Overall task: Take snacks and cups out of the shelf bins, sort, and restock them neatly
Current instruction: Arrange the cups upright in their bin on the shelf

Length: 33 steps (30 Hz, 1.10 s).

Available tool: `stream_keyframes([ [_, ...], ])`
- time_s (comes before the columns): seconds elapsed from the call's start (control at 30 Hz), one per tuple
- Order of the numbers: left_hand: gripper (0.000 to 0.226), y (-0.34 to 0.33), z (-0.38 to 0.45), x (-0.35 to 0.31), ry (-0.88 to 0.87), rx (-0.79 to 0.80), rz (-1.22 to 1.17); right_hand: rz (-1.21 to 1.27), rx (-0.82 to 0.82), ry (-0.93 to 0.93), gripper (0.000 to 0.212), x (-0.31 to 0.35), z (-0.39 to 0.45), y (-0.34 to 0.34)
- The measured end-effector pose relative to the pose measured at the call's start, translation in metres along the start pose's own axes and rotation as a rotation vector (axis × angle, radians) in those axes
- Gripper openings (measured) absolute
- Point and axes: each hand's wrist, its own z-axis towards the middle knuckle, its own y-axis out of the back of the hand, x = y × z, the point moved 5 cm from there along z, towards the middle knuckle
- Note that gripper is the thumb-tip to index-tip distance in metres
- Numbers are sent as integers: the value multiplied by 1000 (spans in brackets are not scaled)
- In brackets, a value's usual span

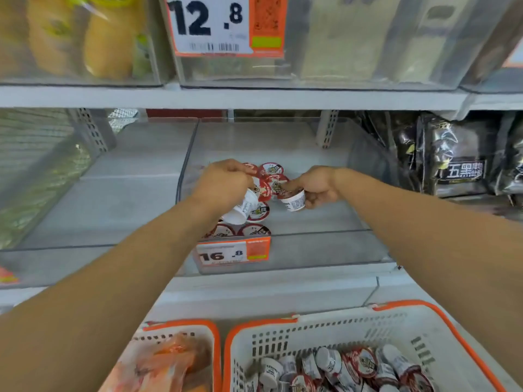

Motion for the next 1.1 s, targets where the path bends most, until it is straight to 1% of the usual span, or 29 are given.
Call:
stream_keyframes([
  [0.03, 23, -3, 7, 0, 6, -2, 36, 45, 27, 11, 13, -4, 0, 1],
  [0.07, 23, -6, 13, 0, 9, -8, 67, 90, 64, 19, 15, -7, 0, 1],
  [0.13, 21, -10, 25, 1, 19, -27, 134, 168, 132, 37, 27, -12, -2, 3],
  [0.23, 20, -17, 37, 4, 57, -84, 154, 230, 181, 70, 22, -10, -11, 4],
  [0.33, 18, -25, 42, 10, 105, -104, 118, 143, 93, 108, 27, -8, -16, 6],
  [0.43, 11, -34, 45, 13, 46, -97, 133, 1, 5, 140, 33, -7, -15, 8],
  [0.47, 12, -35, 46, 13, 29, -104, 119, -40, -15, 148, 36, -6, -16, 8],
  [0.5, 14, -36, 47, 13, 19, -110, 96, -65, -25, 161, 41, -5, -18, 8],
  [0.6, 15, -36, 50, 14, 3, -139, 59, -81, 0, 235, 78, -1, -20, 6],
  [0.63, 13, -35, 50, 16, -1, -149, 53, -115, 23, 270, 85, 1, -21, 4],
  [0.67, 13, -34, 51, 17, -4, -164, 42, -156, 50, 295, 86, 3, -22, 0],
  [0.73, 17, -30, 53, 20, -2, -205, 3, -230, 83, 307, 74, 4, -24, -6],
  [0.8, 18, -26, 56, 23, 6, -238, -35, -253, 91, 301, 65, 4, -25, -8],
  [0.97, 18, -29, 58, 23, -37, -235, -18, -179, 101, 331, 52, 3, -27, -8],
  [1.03, 22, -31, 59, 23, -21, -217, -44, -128, 111, 334, 48, 2, -27, -10],
  [1.1, 26, -32, 61, 26, 16, -190, -85, -95, 123, 320, 51, 2, -27, -12],
])
